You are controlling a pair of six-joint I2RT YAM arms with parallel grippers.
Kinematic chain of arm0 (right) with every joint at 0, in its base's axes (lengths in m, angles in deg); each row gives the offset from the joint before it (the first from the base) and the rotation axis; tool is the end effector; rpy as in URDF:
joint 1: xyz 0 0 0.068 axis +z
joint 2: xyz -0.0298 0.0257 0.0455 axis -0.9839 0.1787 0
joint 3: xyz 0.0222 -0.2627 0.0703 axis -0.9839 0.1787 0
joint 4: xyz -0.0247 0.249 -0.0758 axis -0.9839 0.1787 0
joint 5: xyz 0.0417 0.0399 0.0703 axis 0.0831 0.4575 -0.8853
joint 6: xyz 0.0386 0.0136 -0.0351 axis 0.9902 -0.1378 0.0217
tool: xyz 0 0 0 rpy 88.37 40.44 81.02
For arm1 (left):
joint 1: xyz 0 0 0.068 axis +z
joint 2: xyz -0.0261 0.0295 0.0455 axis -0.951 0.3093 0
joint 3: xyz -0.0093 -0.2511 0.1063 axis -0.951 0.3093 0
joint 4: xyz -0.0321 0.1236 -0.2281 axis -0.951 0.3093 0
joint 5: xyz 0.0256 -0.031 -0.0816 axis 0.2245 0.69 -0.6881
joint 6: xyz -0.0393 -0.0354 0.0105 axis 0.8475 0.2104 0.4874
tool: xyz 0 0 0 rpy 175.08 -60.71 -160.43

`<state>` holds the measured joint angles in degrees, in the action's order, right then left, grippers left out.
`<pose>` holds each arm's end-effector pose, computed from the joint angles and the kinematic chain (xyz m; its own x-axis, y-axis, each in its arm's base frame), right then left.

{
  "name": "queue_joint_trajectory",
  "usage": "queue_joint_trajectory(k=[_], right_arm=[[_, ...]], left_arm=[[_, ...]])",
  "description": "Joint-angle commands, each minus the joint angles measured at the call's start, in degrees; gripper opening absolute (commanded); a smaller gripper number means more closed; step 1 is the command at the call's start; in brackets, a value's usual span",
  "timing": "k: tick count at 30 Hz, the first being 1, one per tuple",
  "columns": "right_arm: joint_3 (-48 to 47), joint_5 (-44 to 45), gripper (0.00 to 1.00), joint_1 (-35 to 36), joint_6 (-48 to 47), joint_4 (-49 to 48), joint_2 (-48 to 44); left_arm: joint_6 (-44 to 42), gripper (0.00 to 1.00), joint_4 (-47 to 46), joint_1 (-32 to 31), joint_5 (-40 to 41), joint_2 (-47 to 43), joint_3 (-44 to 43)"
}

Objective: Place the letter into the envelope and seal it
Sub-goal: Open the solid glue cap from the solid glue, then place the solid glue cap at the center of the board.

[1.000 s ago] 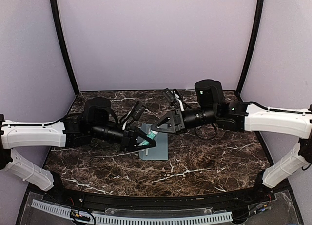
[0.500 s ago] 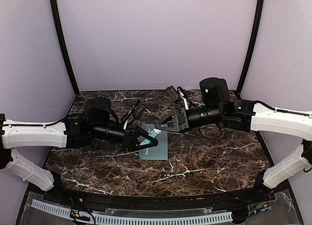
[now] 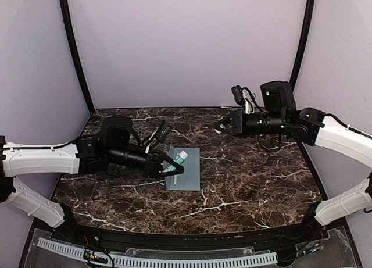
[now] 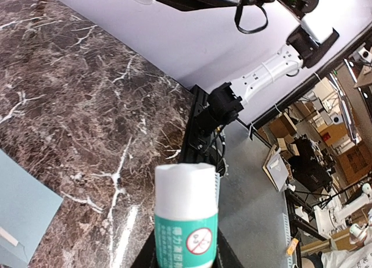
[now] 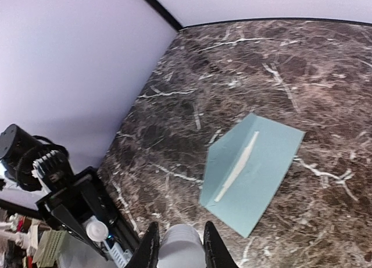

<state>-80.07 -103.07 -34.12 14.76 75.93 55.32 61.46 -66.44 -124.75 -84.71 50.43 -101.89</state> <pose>0.1908 0.2086 0.3516 -0.7378 0.0674 -0.6717 -0.5253 0.5676 0.6339 0.1598 -0.2456 0.2820 -0.5816 0.1816 -0.7930 0.8134 0.1155 -0.5701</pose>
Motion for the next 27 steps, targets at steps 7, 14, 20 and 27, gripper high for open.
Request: queue_joint_trajectory(k=[7,14,20,27], right_arm=[[8.5,19.1,0.12,-16.3,-5.5,5.7,2.4],[13.2,27.1,0.12,-28.7,-8.3,4.2,7.2],[15.8,32.6,0.12,-36.3,-11.1,2.3,10.9],[16.5,33.4,0.13,-42.2,-12.1,0.0,15.2]], left_arm=[[-4.3,0.00,13.7,22.1,-4.4,-6.2,-5.0],[-4.4,0.00,15.9,31.2,-4.0,-11.5,-2.7],[2.3,0.00,10.2,31.4,-2.1,-16.3,4.9],[6.8,0.00,6.3,31.4,-0.9,-20.8,10.0]])
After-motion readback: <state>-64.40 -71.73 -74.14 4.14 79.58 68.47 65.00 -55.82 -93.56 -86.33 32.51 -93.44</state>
